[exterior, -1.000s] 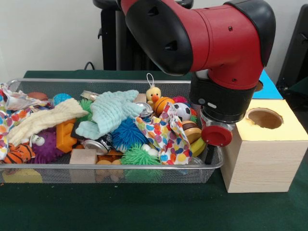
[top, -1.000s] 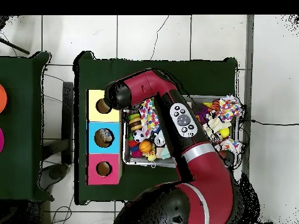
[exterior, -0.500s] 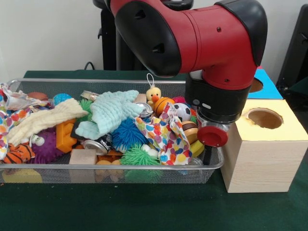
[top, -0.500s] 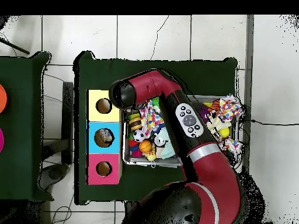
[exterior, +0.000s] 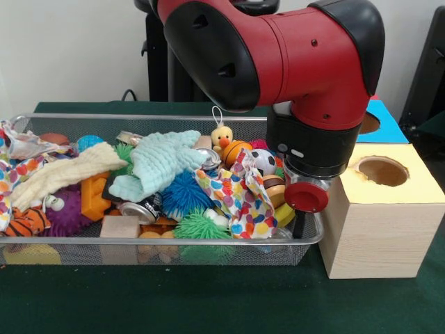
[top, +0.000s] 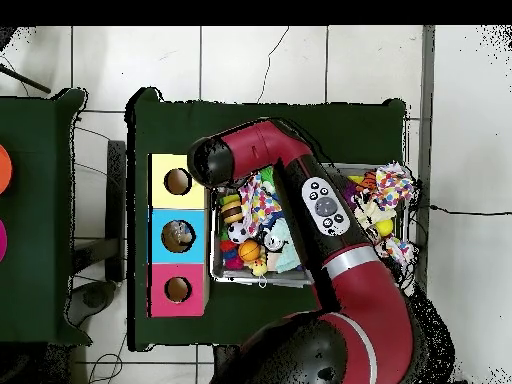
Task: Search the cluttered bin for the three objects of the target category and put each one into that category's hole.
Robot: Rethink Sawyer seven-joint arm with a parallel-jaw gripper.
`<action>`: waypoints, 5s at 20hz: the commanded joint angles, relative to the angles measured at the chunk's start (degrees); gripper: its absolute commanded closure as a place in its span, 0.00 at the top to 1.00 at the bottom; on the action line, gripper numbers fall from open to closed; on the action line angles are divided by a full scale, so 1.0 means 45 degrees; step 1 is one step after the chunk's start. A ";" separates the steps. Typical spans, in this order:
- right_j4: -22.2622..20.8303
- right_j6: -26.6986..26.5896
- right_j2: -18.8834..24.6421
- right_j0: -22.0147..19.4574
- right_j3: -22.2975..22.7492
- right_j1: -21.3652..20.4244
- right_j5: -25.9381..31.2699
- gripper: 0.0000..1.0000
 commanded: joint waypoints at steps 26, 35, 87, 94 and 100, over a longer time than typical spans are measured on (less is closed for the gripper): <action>-0.0499 -0.3909 0.1310 -0.1295 0.0224 -0.0476 -0.1447 1.00; -0.0712 -0.3833 0.1130 -0.1081 -0.0010 -0.0434 -0.1565 1.00; -0.0577 -0.1517 0.0542 -0.1061 0.2655 -0.1667 -0.3511 1.00; -0.0446 -0.1818 0.0611 -0.1021 0.2236 -0.1490 -0.3080 1.00; -0.0375 -0.1493 0.0322 0.0057 0.0645 -0.1230 -0.1807 1.00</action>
